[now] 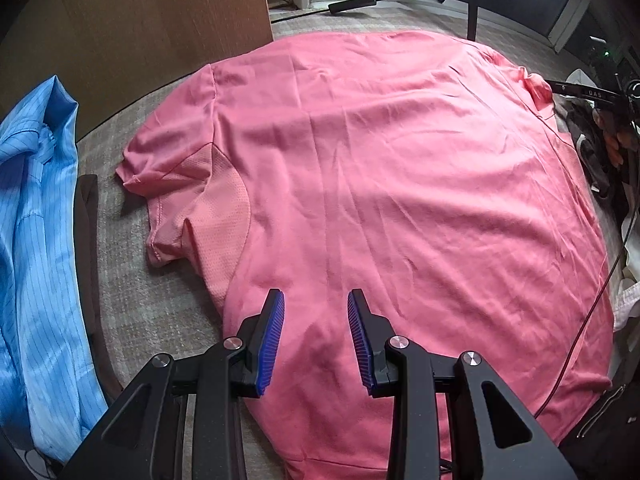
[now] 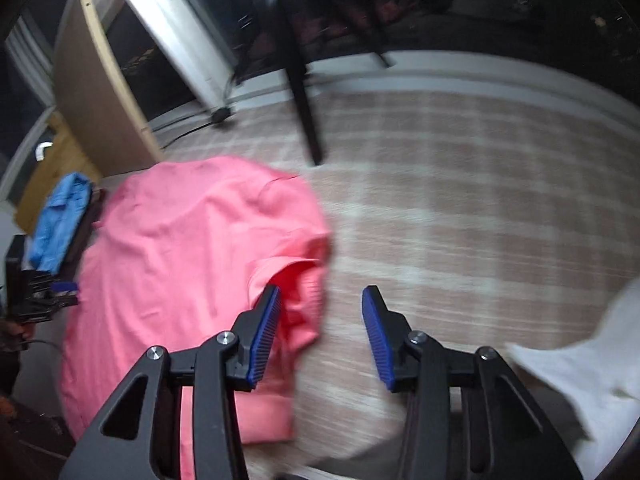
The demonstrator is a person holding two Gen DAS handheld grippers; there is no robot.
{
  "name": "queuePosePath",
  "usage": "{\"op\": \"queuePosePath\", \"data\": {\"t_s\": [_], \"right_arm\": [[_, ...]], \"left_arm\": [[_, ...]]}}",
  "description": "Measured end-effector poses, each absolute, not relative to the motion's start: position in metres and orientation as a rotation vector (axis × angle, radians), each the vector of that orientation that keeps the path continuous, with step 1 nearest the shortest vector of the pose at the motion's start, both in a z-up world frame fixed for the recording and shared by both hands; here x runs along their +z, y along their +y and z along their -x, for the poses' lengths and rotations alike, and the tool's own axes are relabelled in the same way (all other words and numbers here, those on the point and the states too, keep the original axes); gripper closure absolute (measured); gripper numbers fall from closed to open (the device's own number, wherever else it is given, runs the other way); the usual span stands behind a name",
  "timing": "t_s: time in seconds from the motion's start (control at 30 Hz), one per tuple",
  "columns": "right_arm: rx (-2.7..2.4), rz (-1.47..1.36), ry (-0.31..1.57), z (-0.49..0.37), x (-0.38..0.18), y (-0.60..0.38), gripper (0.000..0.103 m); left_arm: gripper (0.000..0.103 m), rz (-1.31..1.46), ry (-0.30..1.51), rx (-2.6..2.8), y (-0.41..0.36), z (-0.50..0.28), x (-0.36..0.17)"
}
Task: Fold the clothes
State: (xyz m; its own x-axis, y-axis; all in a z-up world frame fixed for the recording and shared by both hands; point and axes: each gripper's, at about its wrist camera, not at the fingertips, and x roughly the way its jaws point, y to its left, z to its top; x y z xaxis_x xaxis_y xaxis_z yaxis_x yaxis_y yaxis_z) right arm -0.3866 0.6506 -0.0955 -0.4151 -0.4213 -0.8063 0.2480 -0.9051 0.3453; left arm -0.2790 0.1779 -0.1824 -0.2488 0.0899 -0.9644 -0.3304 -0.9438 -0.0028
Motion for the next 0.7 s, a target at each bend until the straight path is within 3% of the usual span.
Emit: {"op": "queuePosePath", "data": {"t_s": [0.07, 0.1, 0.13, 0.17, 0.33, 0.47, 0.5, 0.57, 0.6, 0.7], "right_arm": [[-2.306, -1.419, -0.228, 0.388, -0.102, 0.641, 0.061], [-2.306, -1.415, -0.210, 0.387, -0.104, 0.637, 0.066], [-2.316, -1.403, -0.196, 0.386, -0.102, 0.634, 0.086], [-2.321, -1.406, -0.198, 0.385, -0.101, 0.633, 0.095], [-2.386, -1.360, -0.220, 0.376, -0.086, 0.641, 0.098], [-2.591, -1.483, -0.143, 0.367, -0.077, 0.659, 0.100], [-2.617, -1.522, -0.165, 0.365, -0.077, 0.666, 0.096], [-2.652, -1.580, -0.208, 0.360, -0.077, 0.678, 0.079], [-2.640, -1.572, -0.222, 0.355, -0.076, 0.677, 0.061], [-2.603, -1.547, -0.266, 0.342, -0.073, 0.676, 0.058]], "left_arm": [[0.072, 1.743, 0.294, 2.276, 0.177, 0.280, -0.183], [0.072, 1.745, 0.293, 2.275, 0.177, 0.280, -0.184], [0.072, 1.746, 0.293, 2.275, 0.177, 0.280, -0.184], [0.072, 1.747, 0.292, 2.274, 0.177, 0.280, -0.185], [0.072, 1.752, 0.290, 2.269, 0.177, 0.280, -0.186], [0.072, 1.755, 0.288, 2.266, 0.177, 0.280, -0.188], [0.072, 1.753, 0.289, 2.266, 0.177, 0.280, -0.187], [0.072, 1.748, 0.291, 2.266, 0.176, 0.281, -0.186], [0.072, 1.750, 0.291, 2.269, 0.175, 0.282, -0.187], [0.072, 1.755, 0.285, 2.276, 0.173, 0.283, -0.187]]}}
